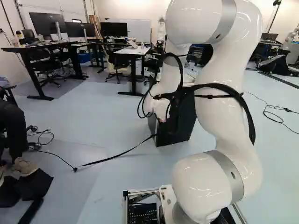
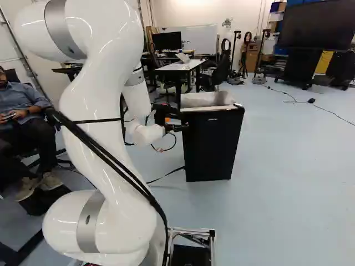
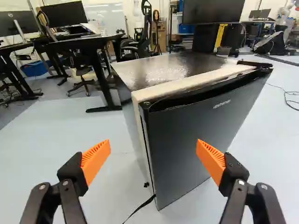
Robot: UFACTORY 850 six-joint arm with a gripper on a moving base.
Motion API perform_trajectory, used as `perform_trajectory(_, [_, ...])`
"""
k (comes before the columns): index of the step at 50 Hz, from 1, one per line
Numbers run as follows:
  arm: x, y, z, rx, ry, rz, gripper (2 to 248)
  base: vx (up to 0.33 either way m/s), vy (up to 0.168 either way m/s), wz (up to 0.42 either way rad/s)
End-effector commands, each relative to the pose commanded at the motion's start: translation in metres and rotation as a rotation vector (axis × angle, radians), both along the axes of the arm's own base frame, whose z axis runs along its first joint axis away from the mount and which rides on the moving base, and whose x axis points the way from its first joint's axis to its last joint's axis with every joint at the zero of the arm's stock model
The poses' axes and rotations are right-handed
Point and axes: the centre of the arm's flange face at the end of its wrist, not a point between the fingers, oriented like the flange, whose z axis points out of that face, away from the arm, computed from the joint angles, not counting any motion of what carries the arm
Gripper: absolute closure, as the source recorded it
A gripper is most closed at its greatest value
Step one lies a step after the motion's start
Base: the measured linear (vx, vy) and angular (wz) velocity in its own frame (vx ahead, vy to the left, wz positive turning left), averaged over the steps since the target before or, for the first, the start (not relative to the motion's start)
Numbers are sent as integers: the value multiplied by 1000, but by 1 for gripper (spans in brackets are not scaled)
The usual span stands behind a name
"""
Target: Open the fridge door
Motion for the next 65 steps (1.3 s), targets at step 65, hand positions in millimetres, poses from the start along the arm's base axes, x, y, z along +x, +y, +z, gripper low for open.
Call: perform_trajectory(65, [58,8,-5,7,-101,-119,3,0,0,0])
